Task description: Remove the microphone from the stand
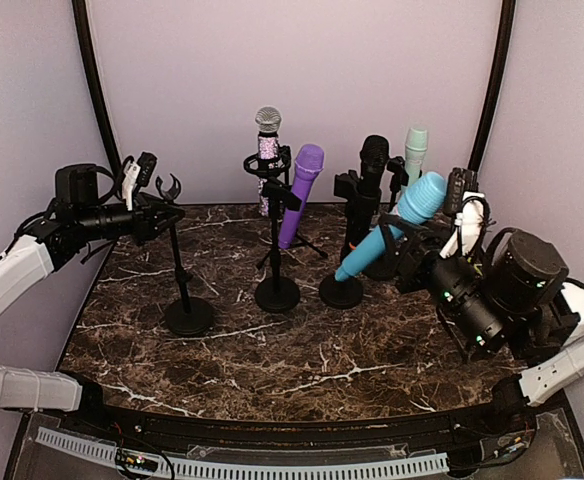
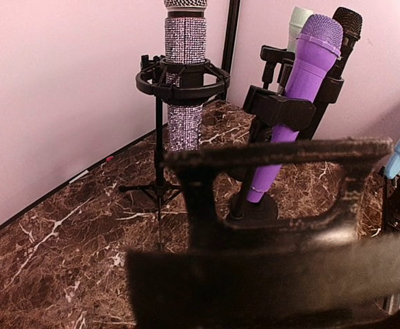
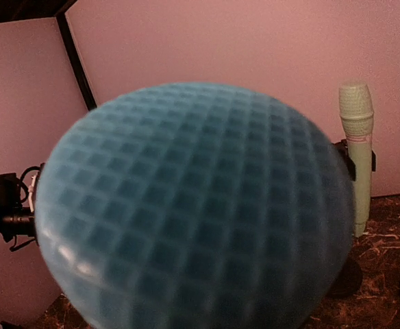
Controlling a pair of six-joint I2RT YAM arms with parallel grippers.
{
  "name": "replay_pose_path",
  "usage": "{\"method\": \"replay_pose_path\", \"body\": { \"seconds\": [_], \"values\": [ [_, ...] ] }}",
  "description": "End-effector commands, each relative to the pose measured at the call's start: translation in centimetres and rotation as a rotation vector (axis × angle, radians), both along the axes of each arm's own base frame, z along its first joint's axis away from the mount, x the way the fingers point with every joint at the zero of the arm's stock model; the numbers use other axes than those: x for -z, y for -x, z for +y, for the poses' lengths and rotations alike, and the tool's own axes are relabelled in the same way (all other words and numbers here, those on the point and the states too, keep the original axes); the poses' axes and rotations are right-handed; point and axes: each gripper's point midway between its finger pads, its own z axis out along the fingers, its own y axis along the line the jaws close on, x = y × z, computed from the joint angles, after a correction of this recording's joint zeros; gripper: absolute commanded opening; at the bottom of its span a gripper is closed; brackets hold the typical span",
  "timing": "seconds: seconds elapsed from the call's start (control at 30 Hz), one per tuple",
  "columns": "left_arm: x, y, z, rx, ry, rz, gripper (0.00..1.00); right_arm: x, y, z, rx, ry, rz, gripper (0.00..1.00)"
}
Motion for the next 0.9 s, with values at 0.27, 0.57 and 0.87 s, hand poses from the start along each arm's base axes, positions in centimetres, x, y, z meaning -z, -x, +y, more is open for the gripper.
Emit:
{"method": "replay_pose_path", "body": {
  "seconds": [0.27,0.57,0.87],
  "values": [
    [-5.9,1.6,-0.1,0.042,0.052,-0.164,0.00,11.5,-4.5,-9.4,0.317,0.033,0.300,0.00],
    [-6.1,1.6,-0.1,0.037,0.053,-0.167,0.00,20.5,-13.3,-13.1,0.407,0.103,0.611,0.00],
    [-6.2,1.9,-0.1,0.042,0.063,-0.164,0.00,24.7,-18.5,-15.4,0.389,0.082,0.735,0.00]
  ]
}}
